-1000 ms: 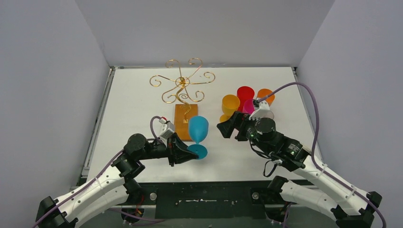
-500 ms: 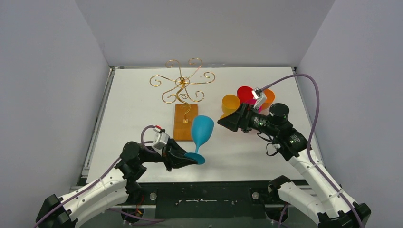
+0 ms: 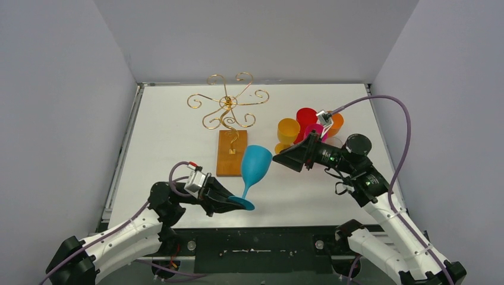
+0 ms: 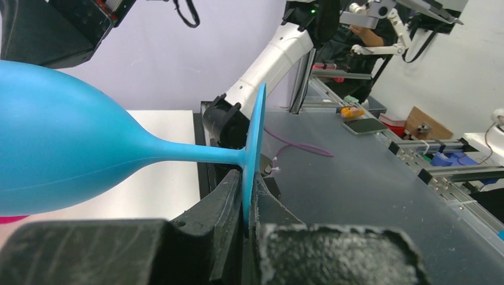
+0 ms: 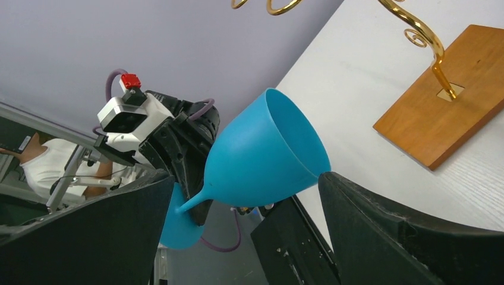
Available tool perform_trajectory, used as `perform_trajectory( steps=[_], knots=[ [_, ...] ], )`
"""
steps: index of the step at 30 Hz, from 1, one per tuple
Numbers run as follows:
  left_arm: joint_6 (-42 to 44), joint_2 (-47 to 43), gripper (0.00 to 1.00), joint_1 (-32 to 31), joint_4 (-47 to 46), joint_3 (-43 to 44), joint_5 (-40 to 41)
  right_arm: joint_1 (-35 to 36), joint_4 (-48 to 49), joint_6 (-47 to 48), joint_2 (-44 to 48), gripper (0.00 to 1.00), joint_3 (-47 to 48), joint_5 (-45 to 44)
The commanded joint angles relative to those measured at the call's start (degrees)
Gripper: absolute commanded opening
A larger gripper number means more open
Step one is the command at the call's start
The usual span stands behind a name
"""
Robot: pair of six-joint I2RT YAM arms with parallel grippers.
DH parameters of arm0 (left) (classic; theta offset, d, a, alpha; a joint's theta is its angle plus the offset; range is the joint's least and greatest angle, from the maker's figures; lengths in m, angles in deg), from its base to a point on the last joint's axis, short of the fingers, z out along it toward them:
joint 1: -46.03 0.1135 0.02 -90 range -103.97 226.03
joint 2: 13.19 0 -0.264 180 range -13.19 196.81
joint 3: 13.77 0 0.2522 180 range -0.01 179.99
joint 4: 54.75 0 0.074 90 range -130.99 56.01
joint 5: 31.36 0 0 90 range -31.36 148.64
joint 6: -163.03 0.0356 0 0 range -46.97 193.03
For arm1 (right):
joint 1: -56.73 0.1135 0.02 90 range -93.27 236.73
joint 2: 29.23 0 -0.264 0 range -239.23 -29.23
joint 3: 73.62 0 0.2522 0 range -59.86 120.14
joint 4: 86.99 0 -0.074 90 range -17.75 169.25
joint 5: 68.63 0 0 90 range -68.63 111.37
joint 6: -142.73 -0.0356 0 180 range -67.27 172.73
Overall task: Take the wine glass off the wine glass rack
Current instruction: Place the wine glass at the center of the board.
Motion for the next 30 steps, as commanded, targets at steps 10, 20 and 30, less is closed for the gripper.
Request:
perform_trajectory(
  steps=[10, 20, 30],
  knots=[
    [-8.61, 4.18, 0.00, -0.15, -21.28, -0.73, -2.70, 0.52, 13.55, -8.53, -3.15, 0.82, -2.19, 11.52],
    [-12.37, 5.56, 0.00, -0.59, -24.34, -0.65, -4.30, 0.29, 11.79, -4.41, -7.23, 0.78, 3.04, 14.87],
    [-14.20, 8.06, 0.00, -1.27, -29.66, -1.27, -4.32, 3.86, 19.03, -9.89, -10.11, 0.60, 4.38, 26.50]
  ],
)
